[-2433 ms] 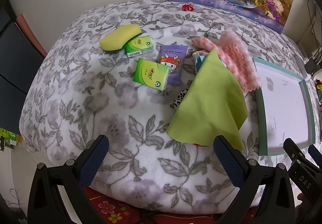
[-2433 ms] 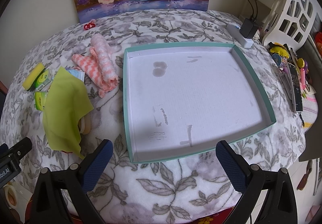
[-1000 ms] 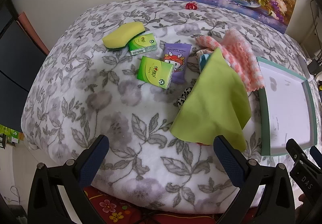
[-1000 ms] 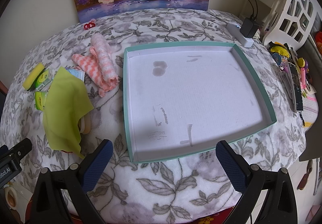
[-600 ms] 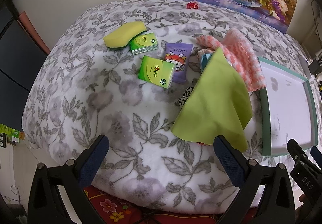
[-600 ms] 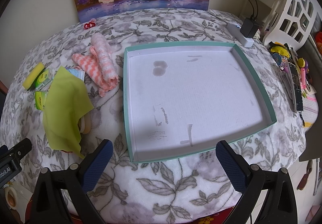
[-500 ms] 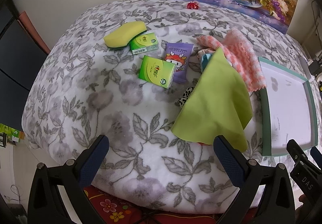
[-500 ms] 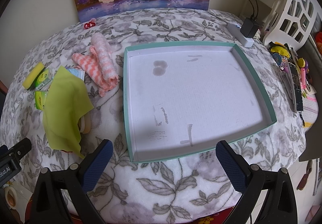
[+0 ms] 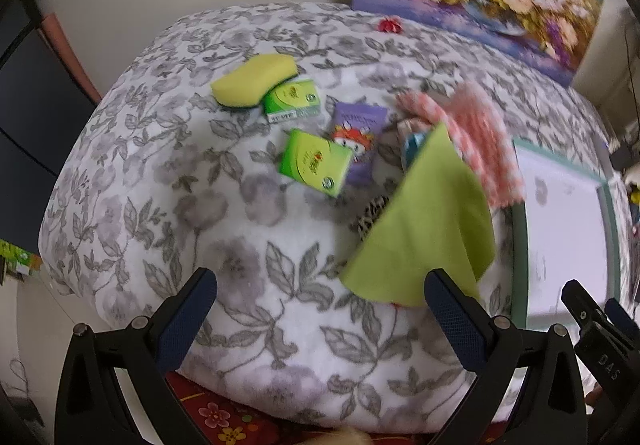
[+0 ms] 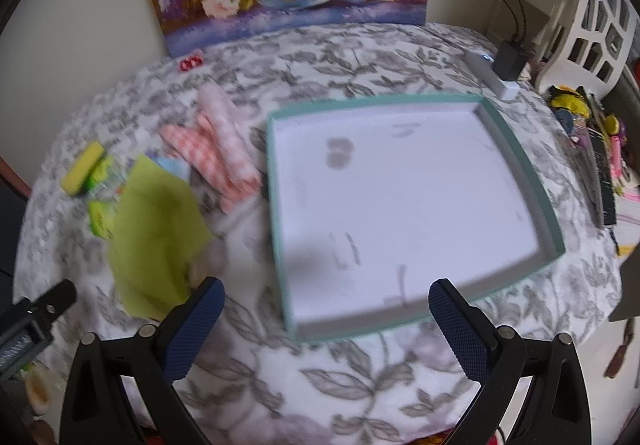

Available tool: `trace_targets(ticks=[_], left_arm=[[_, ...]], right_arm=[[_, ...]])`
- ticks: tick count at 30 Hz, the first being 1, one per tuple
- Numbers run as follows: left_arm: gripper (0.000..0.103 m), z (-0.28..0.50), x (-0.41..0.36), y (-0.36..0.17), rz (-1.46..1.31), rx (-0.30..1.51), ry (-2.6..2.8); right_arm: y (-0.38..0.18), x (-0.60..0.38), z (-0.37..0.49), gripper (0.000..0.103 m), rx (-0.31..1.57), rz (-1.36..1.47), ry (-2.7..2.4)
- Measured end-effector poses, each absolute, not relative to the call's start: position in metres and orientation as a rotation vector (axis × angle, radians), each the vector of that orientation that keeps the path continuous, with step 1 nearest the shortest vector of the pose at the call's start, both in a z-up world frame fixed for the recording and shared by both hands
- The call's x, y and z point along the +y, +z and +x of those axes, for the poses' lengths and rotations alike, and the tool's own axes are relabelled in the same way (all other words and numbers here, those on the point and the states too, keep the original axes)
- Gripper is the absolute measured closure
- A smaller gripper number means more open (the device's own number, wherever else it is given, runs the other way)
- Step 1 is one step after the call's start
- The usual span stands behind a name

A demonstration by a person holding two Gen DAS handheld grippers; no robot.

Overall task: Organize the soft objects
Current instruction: 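Move the right gripper to the green cloth and grasp it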

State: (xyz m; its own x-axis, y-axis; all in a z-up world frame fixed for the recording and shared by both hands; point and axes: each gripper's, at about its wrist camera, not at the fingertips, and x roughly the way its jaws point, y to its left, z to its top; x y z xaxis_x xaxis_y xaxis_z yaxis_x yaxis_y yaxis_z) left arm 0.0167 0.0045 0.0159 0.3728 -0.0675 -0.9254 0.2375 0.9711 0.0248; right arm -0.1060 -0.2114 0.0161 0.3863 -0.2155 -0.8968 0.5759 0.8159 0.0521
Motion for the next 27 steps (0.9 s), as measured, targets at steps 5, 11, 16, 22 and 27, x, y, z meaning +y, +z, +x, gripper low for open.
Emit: trace_targets(ticks=[5,11,16,22,27], left_arm=[[0.0,0.042,0.012,0.031,0.06,1.171,-0.169],[0.0,0.073,0.022,0.048,-0.088,1.149,-0.107],[0.0,0.087,0.023,0.035,-0.164,1.119,-0.084],[0.0,0.098,0.027,0.011,-0.155,1.166,-0.071],[0.0,0.096,0.039,-0.008,-0.162,1.179,-0.014]], right_arm=[[0.035,-0.207,-0.078,0.0,1.007,0.422,-0.457],[0.045,-0.195,-0.034,0.0,0.952,0.44,-0.391],[0.035,-0.181,-0.005,0.0,0.977,0.414,-0.337],[-0.002,-0.156,0.011,0.0,1.078,0.349,-0.267],[-0.023,-0.135,0.013,0.0,1.147,0.256,-0.249]])
